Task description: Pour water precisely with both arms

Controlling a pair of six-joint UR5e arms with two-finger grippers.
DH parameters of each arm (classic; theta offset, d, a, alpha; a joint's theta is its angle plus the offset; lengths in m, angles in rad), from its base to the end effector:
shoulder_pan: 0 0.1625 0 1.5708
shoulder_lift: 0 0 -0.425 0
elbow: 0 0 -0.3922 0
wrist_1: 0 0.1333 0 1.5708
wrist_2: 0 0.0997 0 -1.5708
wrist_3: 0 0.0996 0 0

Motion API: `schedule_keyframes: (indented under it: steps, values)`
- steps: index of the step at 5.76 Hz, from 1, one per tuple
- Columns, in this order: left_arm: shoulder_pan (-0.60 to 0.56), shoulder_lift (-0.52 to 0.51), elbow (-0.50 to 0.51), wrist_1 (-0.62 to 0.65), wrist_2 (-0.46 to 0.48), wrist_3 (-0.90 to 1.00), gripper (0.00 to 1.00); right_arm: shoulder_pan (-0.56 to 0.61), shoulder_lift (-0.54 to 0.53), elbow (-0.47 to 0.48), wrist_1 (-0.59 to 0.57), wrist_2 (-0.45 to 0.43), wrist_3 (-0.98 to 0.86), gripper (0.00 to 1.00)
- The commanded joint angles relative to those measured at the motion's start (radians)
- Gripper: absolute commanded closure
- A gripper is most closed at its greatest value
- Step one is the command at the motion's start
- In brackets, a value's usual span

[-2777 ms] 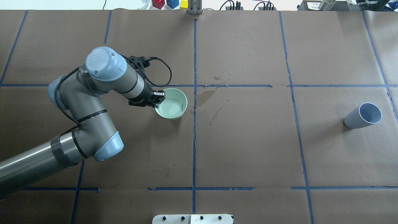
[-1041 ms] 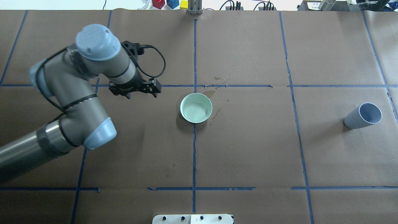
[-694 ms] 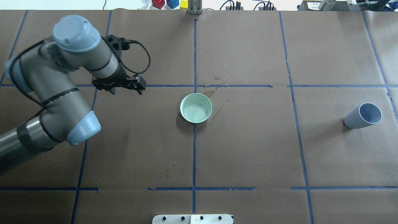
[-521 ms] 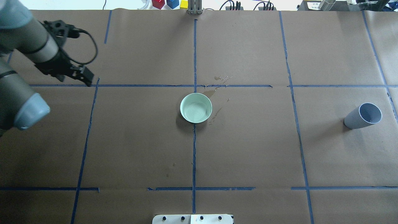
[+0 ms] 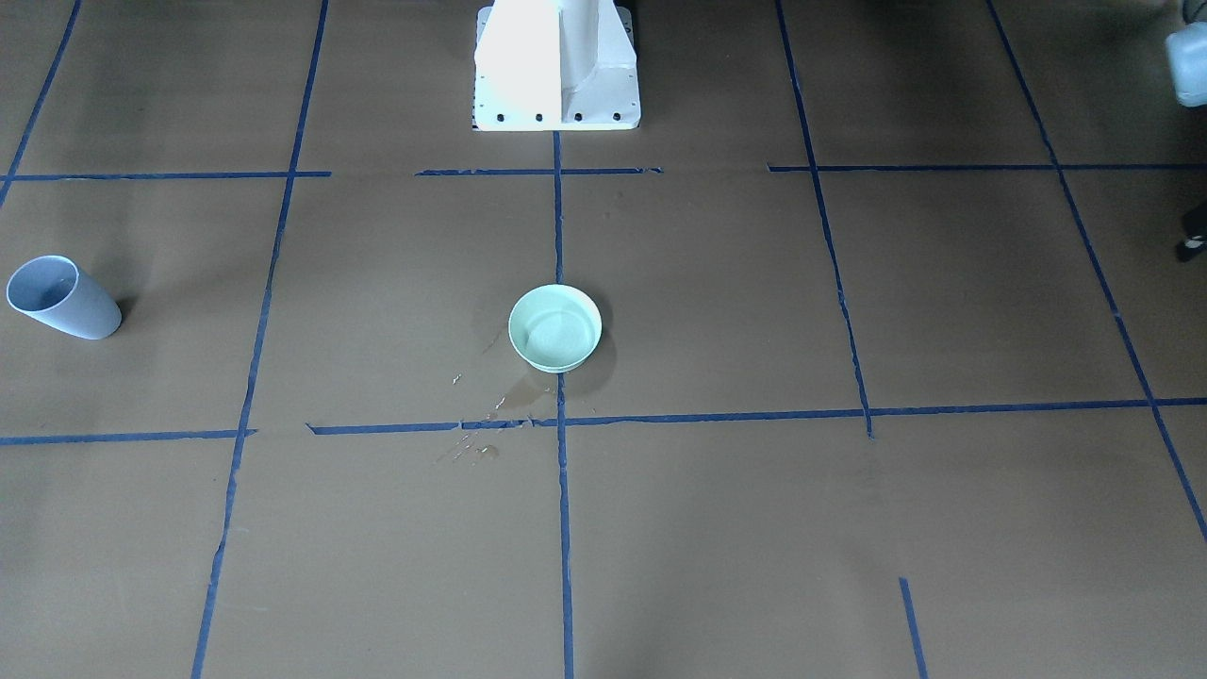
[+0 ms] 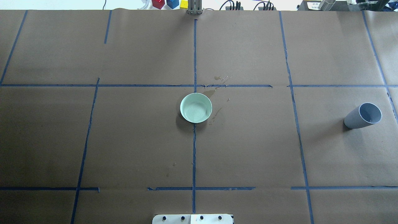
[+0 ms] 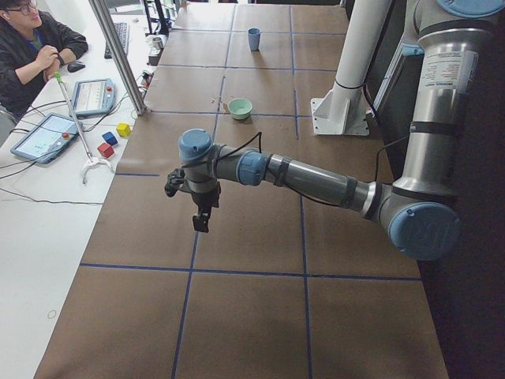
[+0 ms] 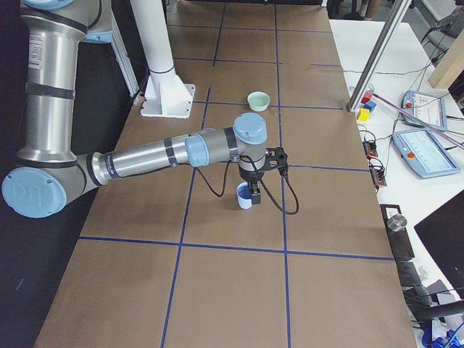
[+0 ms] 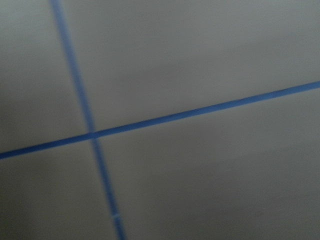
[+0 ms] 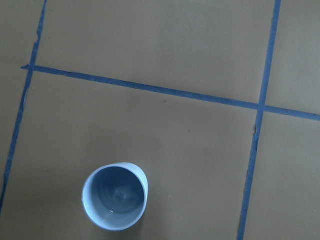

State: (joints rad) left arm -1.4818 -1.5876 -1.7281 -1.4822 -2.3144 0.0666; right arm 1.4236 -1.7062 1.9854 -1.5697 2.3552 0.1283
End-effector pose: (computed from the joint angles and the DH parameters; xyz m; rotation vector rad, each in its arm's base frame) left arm -0.0213 -0.5029 0.5840 0.0733 0.7450 0.1801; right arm -0.0015 -0.4395 0.5157 0.1563 -0.8084 -0.1277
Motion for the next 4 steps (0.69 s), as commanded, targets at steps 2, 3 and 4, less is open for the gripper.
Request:
schedule_keyframes:
  steps: [2, 3, 4]
  values:
    - [-0.071, 0.069, 0.032, -0.010, -0.103, 0.071, 0.00, -0.133, -0.030, 0.117, 0.082, -0.046, 0.320, 0.00]
    - [-0.071, 0.069, 0.030, -0.010, -0.103, 0.068, 0.00, -0.197, -0.080, 0.118, 0.234, -0.124, 0.462, 0.00]
    - [-0.071, 0.069, 0.030, -0.010, -0.103, 0.068, 0.00, -0.271, -0.117, 0.118, 0.334, -0.213, 0.561, 0.00]
